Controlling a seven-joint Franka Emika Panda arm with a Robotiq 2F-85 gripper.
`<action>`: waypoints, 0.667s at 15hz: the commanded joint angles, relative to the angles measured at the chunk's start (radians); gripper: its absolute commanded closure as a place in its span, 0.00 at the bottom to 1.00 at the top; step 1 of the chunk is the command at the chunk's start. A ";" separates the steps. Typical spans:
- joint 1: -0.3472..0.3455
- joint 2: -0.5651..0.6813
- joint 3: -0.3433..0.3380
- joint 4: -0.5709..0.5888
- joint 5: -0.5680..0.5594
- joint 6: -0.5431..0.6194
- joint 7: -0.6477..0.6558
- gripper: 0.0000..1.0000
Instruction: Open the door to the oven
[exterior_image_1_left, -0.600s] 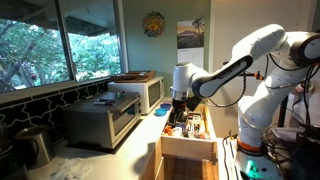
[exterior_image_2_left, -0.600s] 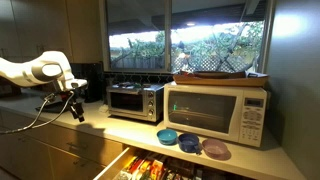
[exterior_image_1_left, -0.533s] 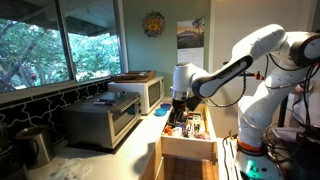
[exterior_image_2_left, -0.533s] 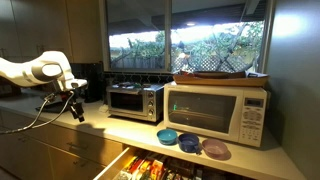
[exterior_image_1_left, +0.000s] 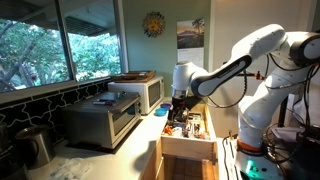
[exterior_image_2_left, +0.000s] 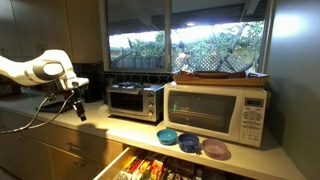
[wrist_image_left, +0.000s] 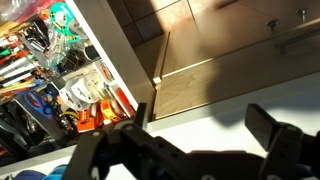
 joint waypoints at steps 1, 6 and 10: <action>-0.062 -0.038 -0.019 -0.011 -0.023 0.049 0.119 0.00; -0.144 -0.044 -0.033 0.012 -0.029 0.160 0.278 0.00; -0.143 -0.038 -0.045 0.024 -0.034 0.199 0.324 0.00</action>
